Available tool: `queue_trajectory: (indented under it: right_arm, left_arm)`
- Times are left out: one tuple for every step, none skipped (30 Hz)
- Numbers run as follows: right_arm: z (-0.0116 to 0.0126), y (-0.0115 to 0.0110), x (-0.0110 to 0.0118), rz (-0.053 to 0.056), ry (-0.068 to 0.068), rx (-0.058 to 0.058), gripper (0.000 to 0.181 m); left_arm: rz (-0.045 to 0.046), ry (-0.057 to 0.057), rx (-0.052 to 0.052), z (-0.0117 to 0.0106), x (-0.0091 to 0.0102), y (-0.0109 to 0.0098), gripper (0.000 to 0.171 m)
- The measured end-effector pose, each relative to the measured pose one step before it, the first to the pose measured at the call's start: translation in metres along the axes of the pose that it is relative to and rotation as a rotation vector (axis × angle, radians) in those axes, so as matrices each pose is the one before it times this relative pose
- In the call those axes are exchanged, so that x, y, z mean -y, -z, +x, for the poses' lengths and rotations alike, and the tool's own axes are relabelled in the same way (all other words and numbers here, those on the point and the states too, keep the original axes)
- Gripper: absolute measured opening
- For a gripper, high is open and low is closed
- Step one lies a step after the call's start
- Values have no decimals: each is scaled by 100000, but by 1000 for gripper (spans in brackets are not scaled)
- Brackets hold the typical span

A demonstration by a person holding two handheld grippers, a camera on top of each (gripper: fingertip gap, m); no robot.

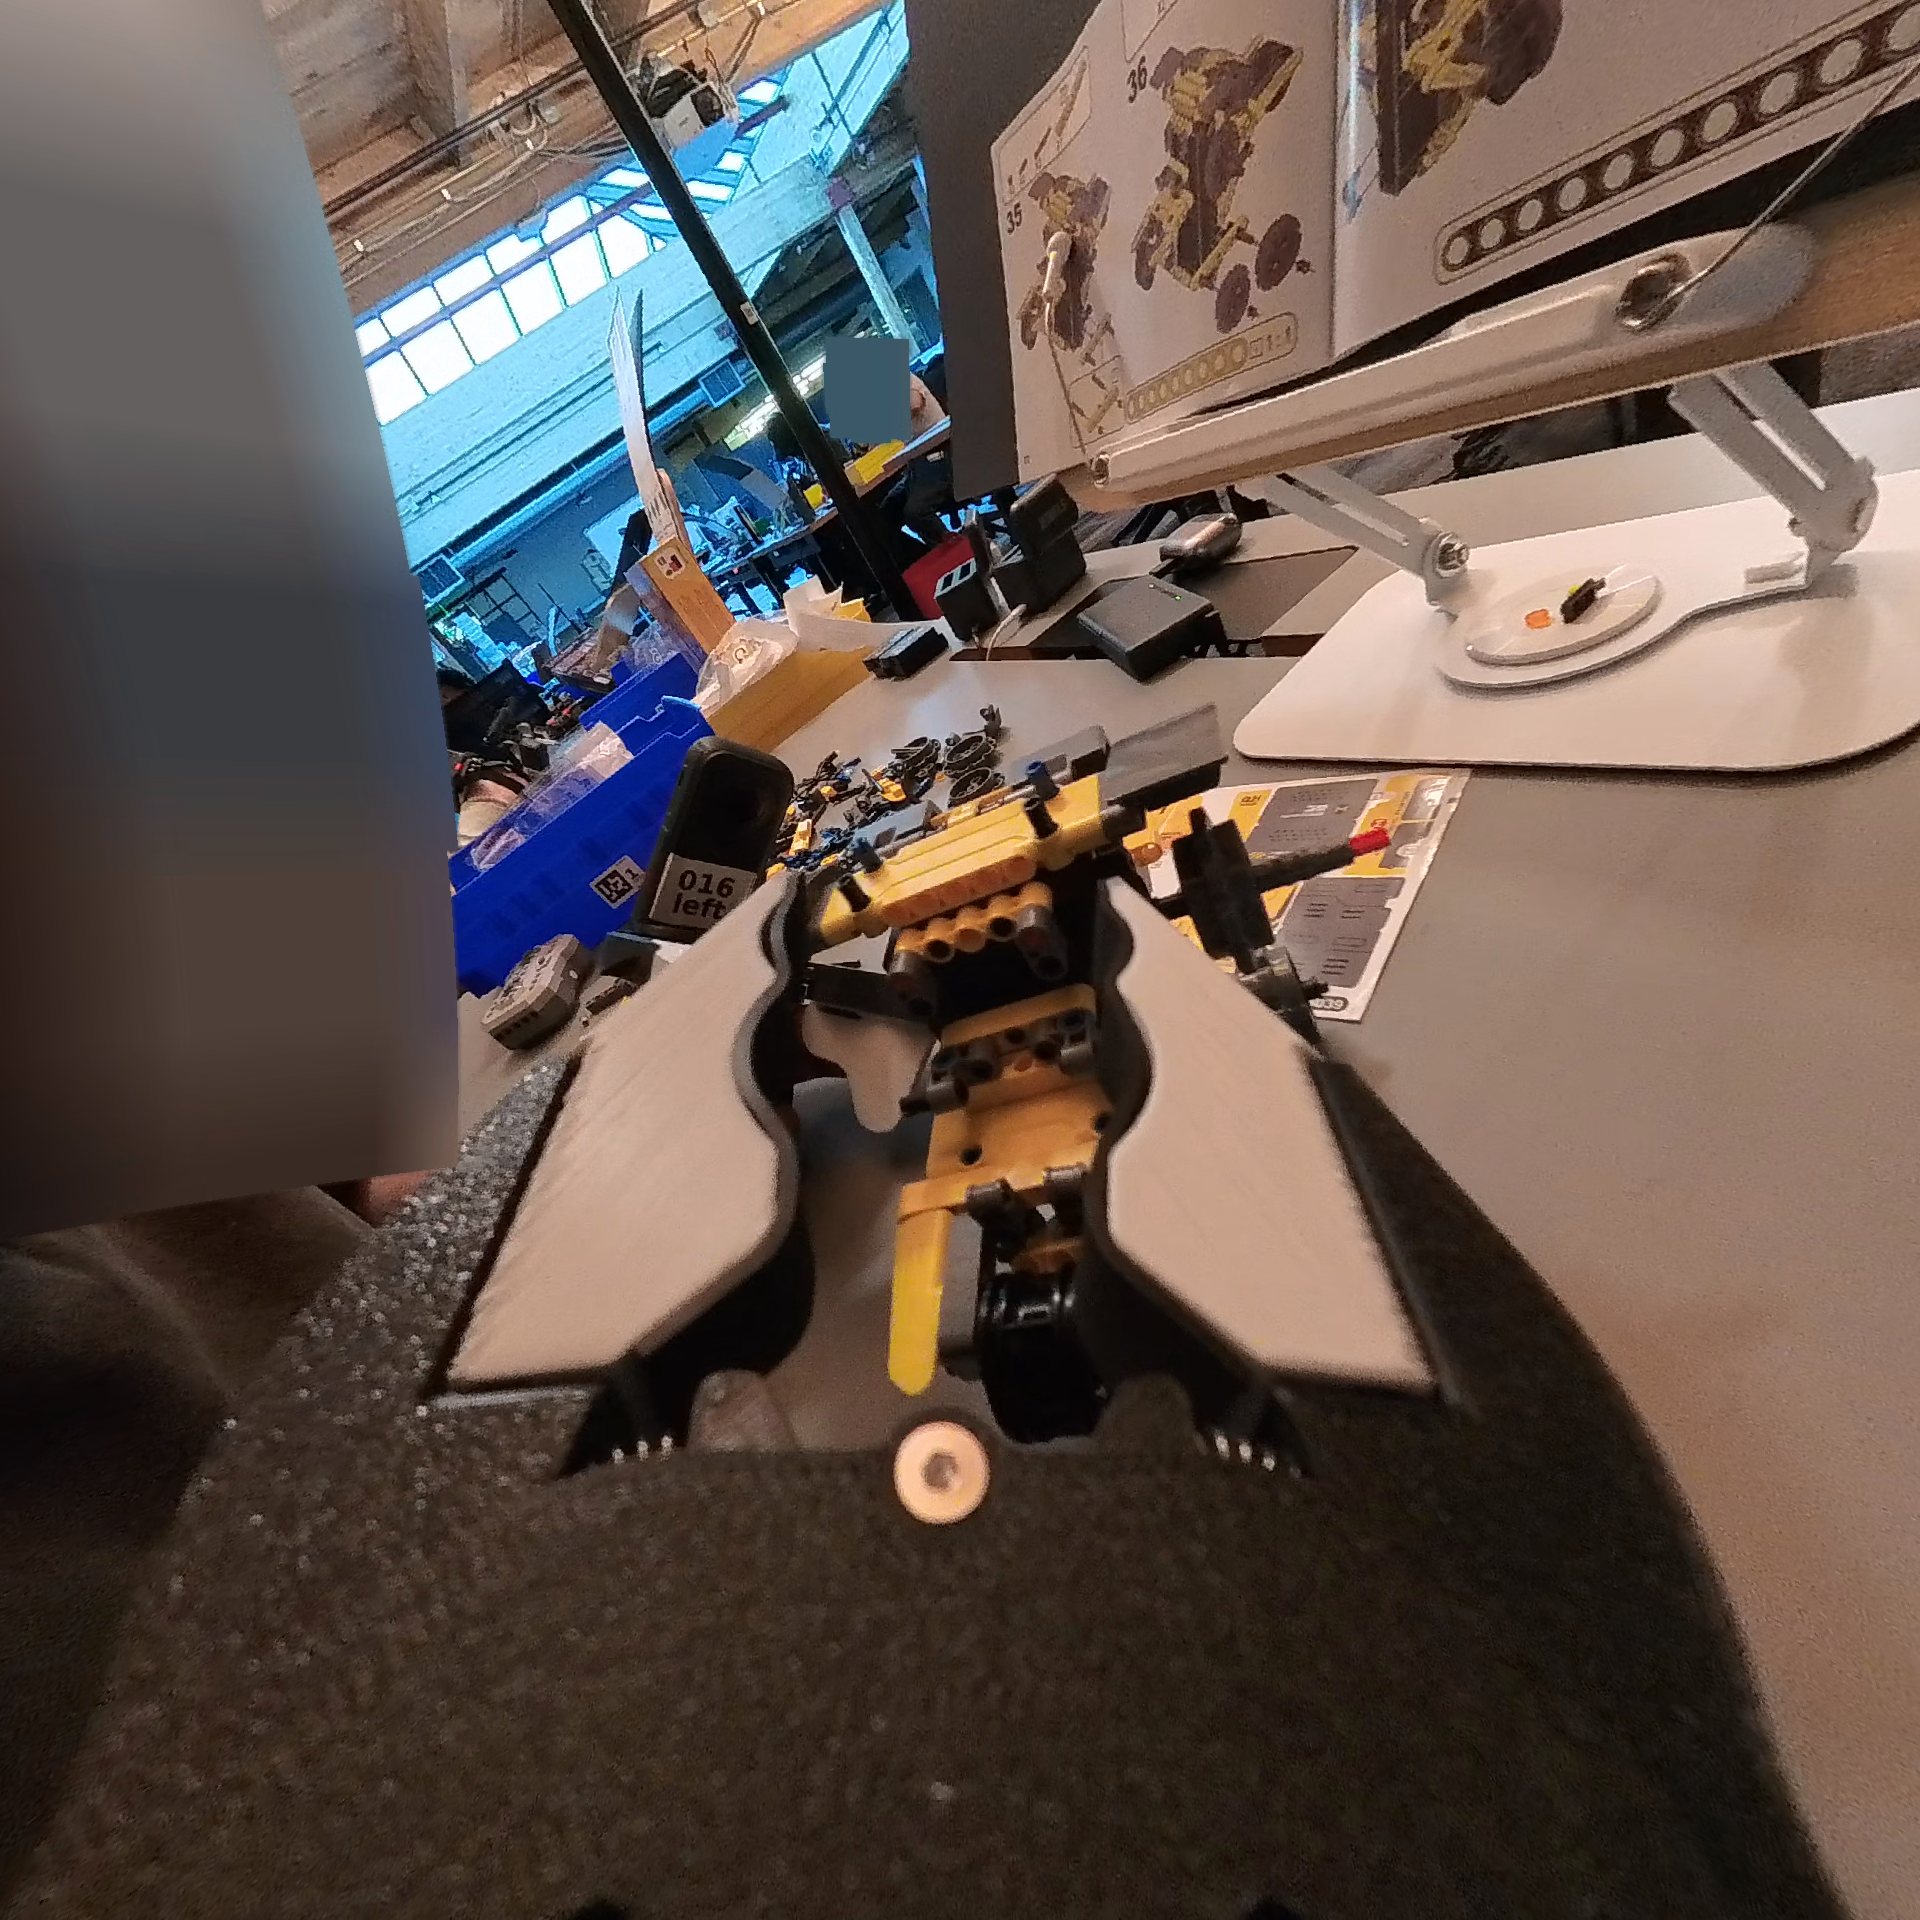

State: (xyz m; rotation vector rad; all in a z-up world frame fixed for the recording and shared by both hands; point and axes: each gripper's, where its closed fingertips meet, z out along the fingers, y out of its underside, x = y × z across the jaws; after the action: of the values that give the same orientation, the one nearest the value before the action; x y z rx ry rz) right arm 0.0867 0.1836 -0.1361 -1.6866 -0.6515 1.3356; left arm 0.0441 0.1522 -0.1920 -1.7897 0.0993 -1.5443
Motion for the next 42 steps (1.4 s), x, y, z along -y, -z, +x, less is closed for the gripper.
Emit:
queue_trajectory:
  right_arm:
    - [-103, 10, 68, 271, 262, 113, 53]
    - [-132, 17, 104, 321, 486, 78, 54]
    - [-148, 34, 109, 289, 912, -198, 54]
    - [-157, 50, 136, 200, 1366, -461, 54]
    - [-187, 68, 158, 180, 1812, -644, 53]
    - [-205, 94, 220, 302, 2203, -863, 53]
    - [-238, 135, 273, 529, 2445, -955, 53]
    - [-257, 150, 321, 752, 2436, -882, 52]
    - [-259, 153, 330, 934, 2248, -692, 52]
    - [-231, 143, 304, 900, 1955, -442, 51]
    - [-143, 118, 217, 838, 1685, -435, 49]
    - [-45, 71, 147, 668, 1325, -686, 48]
    - [-72, 57, 106, 456, 942, -315, 47]
    - [-125, 43, 128, 560, 768, 103, 47]
    - [-134, 28, 159, 745, 857, 40, 47]
    - [-78, 20, 94, 511, 1078, -324, 46]
    - [-6, -15, -8, -11, 1287, -723, 46]
    - [24, -82, -127, -624, 1291, -818, 46]
    - [-12, -137, -231, -1146, 1076, -507, 46]
    - [-66, -177, -239, -1285, 1038, -250, 46]
    - [-81, -181, -243, -1145, 1213, -313, 46]
    - [-61, -166, -213, -929, 1265, -576, 46]
    - [-130, -167, -162, -772, 1171, -322, 46]
    - [-217, -151, -137, -638, 1225, 81, 46]
    - [-156, -132, -104, -568, 1429, -287, 47]
    - [-82, -104, -86, -605, 1643, -745, 47]
    - [-17, -72, -83, -478, 1764, -1084, 47]
    - [52, -26, -22, -103, 1550, -1225, 46]
    - [29, -10, 16, 254, 1056, -753, 46]
    - [-32, 12, 52, 457, 473, -9, 46]
    - [-88, 17, 65, 575, -86, 560, 46]
    - [-153, 30, 115, 702, -291, 1124, 46]
    - [-192, 41, 126, 799, -131, 1372, 46]
    - [-228, 26, 104, 606, 254, 1396, 46]
    - [-217, 9, 64, 283, 821, 1158, 46]
    - [-92, 10, 22, 8, 1260, 46, 46]
    - [17, 10, -5, -264, 1557, -803, 47]
    - [27, 16, 8, -259, 1673, -884, 47]
    - [6, 43, 67, -67, 1387, -769, 47]
    - [-25, 56, 127, 353, 975, -531, 47]
    - [-34, 78, 177, 704, 592, -343, 47]
    - [-39, 85, 167, 680, 221, -66, 46]
  left_arm:
    - [39, -345, 314, -1, -2, -2, 84]
    - [188, -589, 543, -6, 8, 7, 84]
    - [542, -986, 636, 22, 51, 43, 84]
    - [1233, -1560, 1016, 33, 129, 100, 84]
    - [1465, -1926, 1224, 51, 173, 135, 84]
    - [1610, -2182, 1092, 89, 186, 143, 83]
    - [1746, -2525, 868, 145, 237, 184, 82]
    - [1921, -3518, 1135, 135, 352, 231, 81]
    - [350, -6461, 2559, -120, 430, 317, 72]
    - [-2615, -10320, 4703, -560, 587, 518, 55]
    - [-1900, -11570, 6737, -980, 1122, 774, 45]
    - [-1997, -10370, 6006, -992, 1212, 976, 48]
    - [-81, -7749, 8236, -1430, 1378, 1235, 43]
    - [-979, -4865, 7908, -1628, 1025, 1266, 37]
    - [-3136, -1852, 5392, -1482, 528, 1099, 37]
    - [-3181, 450, 3072, -1214, 277, 1010, 39]
    - [-172, 1253, 643, -872, 394, 1014, 42]
    - [2171, 705, -1509, -562, 549, 1087, 45]
    - [2317, 507, -367, -719, 560, 1154, 47]
    - [1748, 98, 3149, -1237, 468, 1291, 48]
    - [2482, -41, 5240, -1576, 550, 1359, 49]
    - [2834, 270, 4746, -1544, 505, 1364, 49]
    - [3556, 785, 4460, -1495, 465, 1299, 49]
    - [3785, 1935, 3446, -1330, 417, 1134, 49]
    - [3336, 2583, 1129, -877, 274, 914, 48]
    - [3286, 3628, -565, -455, 219, 654, 47]
    - [2694, 3948, -2828, 147, 57, 369, 46]
    - [1904, 3684, -4628, 706, -145, 36, 46]
    - [670, 3049, -5589, 1149, -407, -344, 45]
    - [-1018, 1799, -5609, 1389, -726, -735, 45]
    - [-3281, 145, -4912, 1461, -1103, -1093, 45]
    - [-5419, -936, -4448, 1507, -1444, -1400, 45]
    - [-6902, -1212, -4967, 1625, -1651, -1586, 46]
    - [-7380, -116, -5219, 1582, -1687, -1660, 49]
    - [-6686, 1781, -4578, 1341, -1478, -1570, 55]
    - [-4775, 2011, -5073, 1290, -1139, -1381, 61]
    - [-3295, 1729, -4701, 1109, -908, -1164, 66]
    - [-2897, 1370, -2175, 611, -816, -947, 69]
    - [-2940, 516, -119, 234, -810, -792, 71]
    - [-3677, -196, 1363, -57, -866, -649, 73]
    - [-3807, -779, 2223, -198, -819, -524, 75]
    - [-3144, -925, 2215, -196, -661, -428, 76]
